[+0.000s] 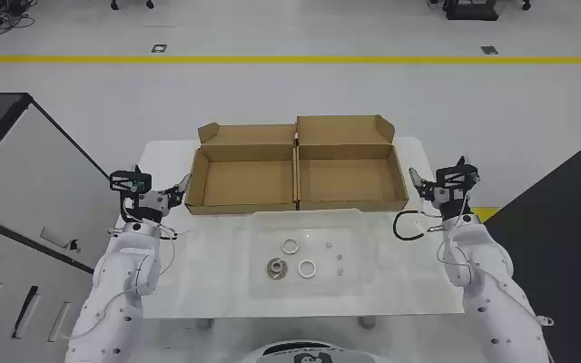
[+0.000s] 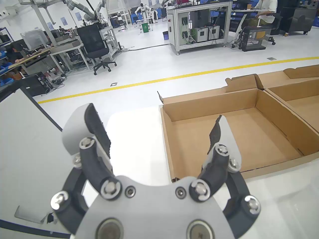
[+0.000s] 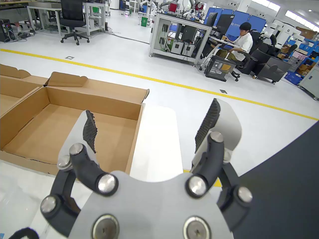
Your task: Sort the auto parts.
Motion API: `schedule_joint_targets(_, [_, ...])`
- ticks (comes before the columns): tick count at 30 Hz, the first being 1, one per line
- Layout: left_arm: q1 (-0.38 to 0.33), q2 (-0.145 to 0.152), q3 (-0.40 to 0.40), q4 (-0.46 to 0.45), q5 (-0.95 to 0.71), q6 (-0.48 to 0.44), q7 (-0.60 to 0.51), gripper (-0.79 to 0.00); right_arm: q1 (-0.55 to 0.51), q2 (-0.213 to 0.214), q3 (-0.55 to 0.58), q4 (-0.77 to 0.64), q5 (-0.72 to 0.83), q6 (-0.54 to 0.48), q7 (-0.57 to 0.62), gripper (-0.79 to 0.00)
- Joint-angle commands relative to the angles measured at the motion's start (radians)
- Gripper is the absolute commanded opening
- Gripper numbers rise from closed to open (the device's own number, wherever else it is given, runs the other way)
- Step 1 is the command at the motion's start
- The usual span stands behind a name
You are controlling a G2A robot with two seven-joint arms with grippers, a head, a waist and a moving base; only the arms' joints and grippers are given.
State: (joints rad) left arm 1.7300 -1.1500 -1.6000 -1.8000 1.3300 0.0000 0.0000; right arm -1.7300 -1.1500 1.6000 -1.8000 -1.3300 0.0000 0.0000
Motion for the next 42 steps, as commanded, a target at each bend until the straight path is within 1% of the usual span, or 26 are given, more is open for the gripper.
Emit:
schedule_joint_targets(1, [0.000, 0.000, 0.000, 0.000, 0.000, 0.000, 0.000, 0.000, 0.000, 0.000, 0.000, 0.000, 0.000, 0.000, 0.000, 0.000])
schedule_joint_targets(4, [0.000, 0.000, 0.000, 0.000, 0.000, 0.000, 0.000, 0.000, -0.004, 0.000, 0.014, -0.027, 0.008, -0.014, -0.005, 0.000])
schedule_joint_targets(8, [0.000, 0.000, 0.000, 0.000, 0.000, 0.000, 0.000, 0.000, -0.035, 0.007, 0.056, -0.109, 0.004, -0.098, 0.011, 0.000])
schedule_joint_targets(11, [0.000, 0.000, 0.000, 0.000, 0.000, 0.000, 0.000, 0.000, -0.063, 0.014, 0.094, -0.182, 0.011, -0.192, 0.061, 0.000])
schedule_joint_targets(15, [0.000, 0.000, 0.000, 0.000, 0.000, 0.000, 0.000, 0.000, -0.084, 0.026, 0.148, -0.274, 0.034, -0.352, 0.153, 0.000])
schedule_joint_targets(21, [0.000, 0.000, 0.000, 0.000, 0.000, 0.000, 0.000, 0.000, -0.061, 0.043, 0.202, -0.353, 0.089, -0.570, 0.298, 0.000])
schedule_joint_targets(26, [0.000, 0.000, 0.000, 0.000, 0.000, 0.000, 0.000, 0.000, 0.004, 0.057, 0.195, -0.365, 0.152, -0.697, 0.431, 0.000])
schedule_joint_targets(30, [0.000, 0.000, 0.000, 0.000, 0.000, 0.000, 0.000, 0.000, 0.089, 0.070, 0.166, -0.366, 0.209, -0.777, 0.561, 0.000])
schedule_joint_targets(37, [0.000, 0.000, 0.000, 0.000, 0.000, 0.000, 0.000, 0.000, 0.280, 0.088, 0.060, -0.303, 0.316, -0.840, 0.762, 0.000])
schedule_joint_targets(42, [0.000, 0.000, 0.000, 0.000, 0.000, 0.000, 0.000, 0.000, 0.378, 0.098, -0.039, -0.267, 0.393, -0.871, 0.884, 0.000])
